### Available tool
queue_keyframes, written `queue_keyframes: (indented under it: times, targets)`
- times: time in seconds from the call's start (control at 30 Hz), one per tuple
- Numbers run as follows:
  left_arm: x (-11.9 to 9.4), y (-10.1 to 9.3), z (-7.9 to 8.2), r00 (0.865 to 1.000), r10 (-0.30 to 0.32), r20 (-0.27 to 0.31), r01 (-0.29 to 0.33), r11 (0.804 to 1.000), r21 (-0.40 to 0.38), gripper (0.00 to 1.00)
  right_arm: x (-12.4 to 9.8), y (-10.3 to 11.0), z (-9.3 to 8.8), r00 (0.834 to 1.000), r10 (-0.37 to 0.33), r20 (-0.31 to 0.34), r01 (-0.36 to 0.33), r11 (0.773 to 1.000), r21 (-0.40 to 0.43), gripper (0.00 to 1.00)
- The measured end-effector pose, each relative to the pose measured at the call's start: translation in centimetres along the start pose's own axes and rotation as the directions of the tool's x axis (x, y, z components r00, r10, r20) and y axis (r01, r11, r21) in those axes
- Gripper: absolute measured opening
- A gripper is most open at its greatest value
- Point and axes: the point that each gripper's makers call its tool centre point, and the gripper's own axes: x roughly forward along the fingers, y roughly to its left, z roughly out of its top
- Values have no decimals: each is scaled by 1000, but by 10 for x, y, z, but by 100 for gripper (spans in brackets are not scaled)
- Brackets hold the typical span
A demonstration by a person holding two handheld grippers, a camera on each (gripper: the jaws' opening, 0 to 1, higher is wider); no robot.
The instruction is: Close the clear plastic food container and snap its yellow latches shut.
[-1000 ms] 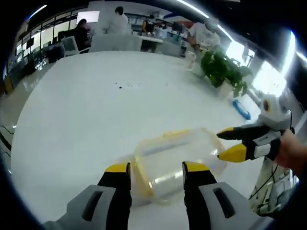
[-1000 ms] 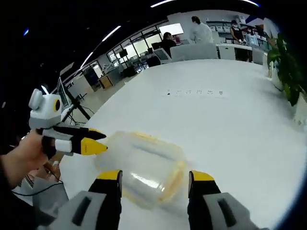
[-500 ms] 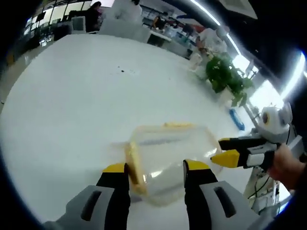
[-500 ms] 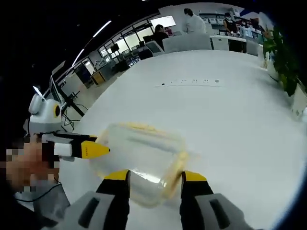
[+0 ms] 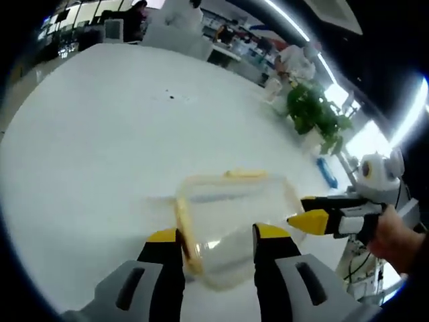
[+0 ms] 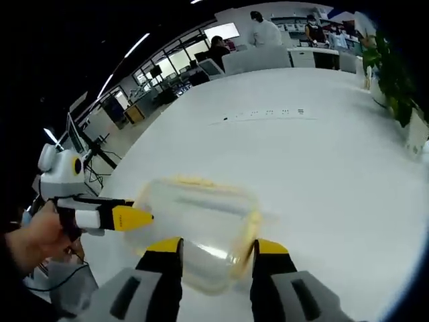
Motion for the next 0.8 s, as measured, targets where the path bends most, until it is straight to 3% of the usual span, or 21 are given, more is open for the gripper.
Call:
queue_keyframes:
  times: [0.8]
  targets:
    - [-16,4,-6,1000,-13,6,13,1000,13,39,-2,9,-8,999,-12,39,11,1000,9,37]
